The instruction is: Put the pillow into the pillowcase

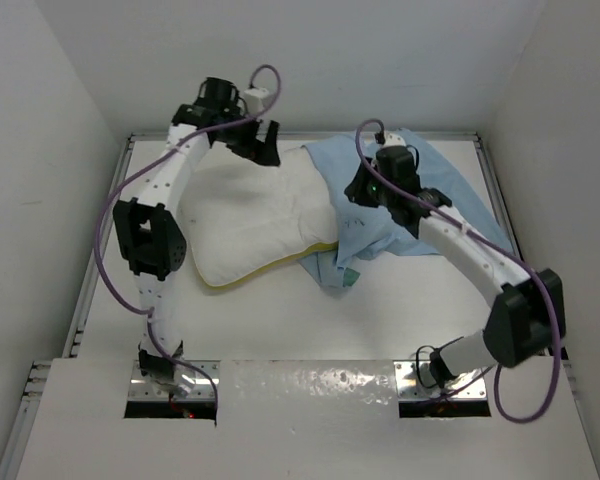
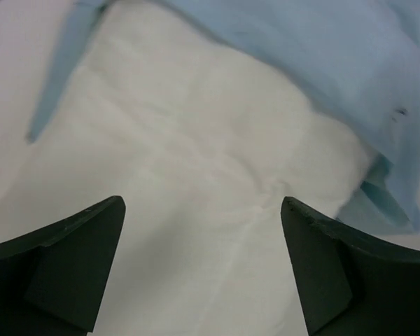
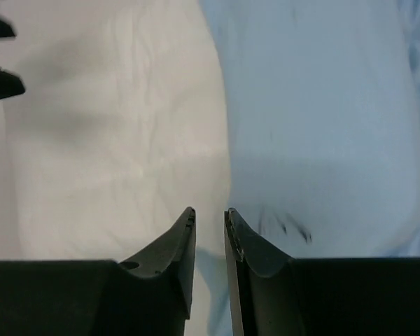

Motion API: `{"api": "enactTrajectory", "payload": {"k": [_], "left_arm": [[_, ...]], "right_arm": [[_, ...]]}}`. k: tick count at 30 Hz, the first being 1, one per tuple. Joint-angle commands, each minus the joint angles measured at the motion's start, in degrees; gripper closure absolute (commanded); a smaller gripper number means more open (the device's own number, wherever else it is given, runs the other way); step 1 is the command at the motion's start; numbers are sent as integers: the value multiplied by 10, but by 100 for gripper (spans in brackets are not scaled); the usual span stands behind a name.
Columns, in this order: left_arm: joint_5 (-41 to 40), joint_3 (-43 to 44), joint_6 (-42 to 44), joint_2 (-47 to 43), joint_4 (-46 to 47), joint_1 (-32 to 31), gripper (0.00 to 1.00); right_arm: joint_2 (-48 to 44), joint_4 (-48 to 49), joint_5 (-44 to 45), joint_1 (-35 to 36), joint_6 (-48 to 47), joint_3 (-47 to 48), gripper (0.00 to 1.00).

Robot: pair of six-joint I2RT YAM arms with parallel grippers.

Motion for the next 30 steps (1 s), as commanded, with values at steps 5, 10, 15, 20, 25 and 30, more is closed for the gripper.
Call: {"api": "enactTrajectory", "payload": {"k": [5,10,15,20,25,30], "left_arm": [[-77,43,-130,103,118,171,10],[-172,9,-77,139,146,177,10],[-172,-111,-33,132,188,175,15],[-65,-311,36,35,224,160,28],[14,-518,117,-101,235,109,28],[92,-576,214,-156,146,53,30]], "right_arm": [[210,-5,136,-1,76,201,77],[365,-46,163,-2,118,296,80],[456,-7,101,6,145,339,76],[563,28,-7,69,115,451,72],[575,65,-69,103,66,476,71],[482,103,-30,92,47,366,72]]}}
